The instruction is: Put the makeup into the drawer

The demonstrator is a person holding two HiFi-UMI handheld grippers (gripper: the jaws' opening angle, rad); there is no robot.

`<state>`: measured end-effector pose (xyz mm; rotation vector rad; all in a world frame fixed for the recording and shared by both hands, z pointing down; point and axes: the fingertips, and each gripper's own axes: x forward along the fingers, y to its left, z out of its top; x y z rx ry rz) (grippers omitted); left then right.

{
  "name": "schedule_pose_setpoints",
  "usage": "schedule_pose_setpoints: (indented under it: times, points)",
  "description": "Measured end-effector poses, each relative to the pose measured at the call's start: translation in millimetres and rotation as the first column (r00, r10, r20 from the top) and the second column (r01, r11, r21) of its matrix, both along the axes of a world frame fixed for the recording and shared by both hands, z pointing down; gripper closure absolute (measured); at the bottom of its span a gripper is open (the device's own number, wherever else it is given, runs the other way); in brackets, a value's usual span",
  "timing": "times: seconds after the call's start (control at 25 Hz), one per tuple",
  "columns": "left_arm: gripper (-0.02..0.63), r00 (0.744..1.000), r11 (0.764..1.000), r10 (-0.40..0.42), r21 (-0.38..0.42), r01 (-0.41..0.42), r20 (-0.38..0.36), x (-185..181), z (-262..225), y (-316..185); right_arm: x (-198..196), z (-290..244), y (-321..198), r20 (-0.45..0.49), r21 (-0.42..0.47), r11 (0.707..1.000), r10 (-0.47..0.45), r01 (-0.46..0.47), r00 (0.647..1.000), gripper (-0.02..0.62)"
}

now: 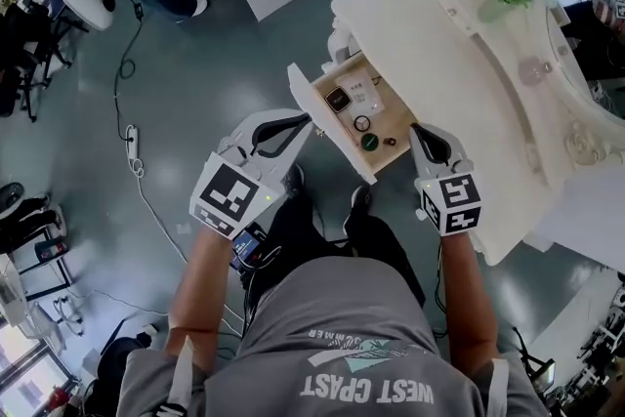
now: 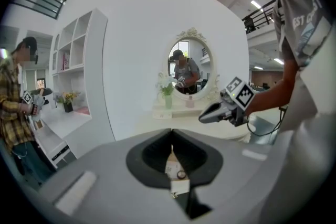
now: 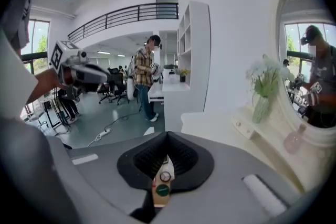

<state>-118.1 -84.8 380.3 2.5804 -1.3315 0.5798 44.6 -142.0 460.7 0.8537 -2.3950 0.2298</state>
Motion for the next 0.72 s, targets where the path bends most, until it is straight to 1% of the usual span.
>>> schedule_pose_setpoints:
  times: [0.2, 0.36, 0.52, 0.72]
  points:
    - [0.603, 1.000, 0.997, 0.006, 0.071, -0.008, 0.027, -0.2, -37.5, 10.0, -11.4, -90.6, 4.3, 0.101, 0.120, 0.992, -0.053, 0.041, 0.993, 0.595]
    - [0.603, 0.999, 0.993, 0.010, 0.114, -0.014, 0.040, -1.6, -62.8, 18.4, -16.9, -147.5, 18.8, 0.123, 0.203, 0.976, -0.107, 0.081, 0.987, 0.597]
    - [0.603, 0.999, 0.988, 0.008, 0.152, -0.015, 0.051, -4.4, -79.9, 23.0, -16.9, -188.7, 29.7, 0.136, 0.265, 0.961, -0.122, 0.083, 0.983, 0.597]
    - [0.603, 0.999, 0.981, 0.001, 0.195, -0.011, 0.054, -7.6, -98.2, 27.2, -17.4, -220.4, 41.8, 0.159, 0.304, 0.948, -0.142, 0.088, 0.977, 0.597]
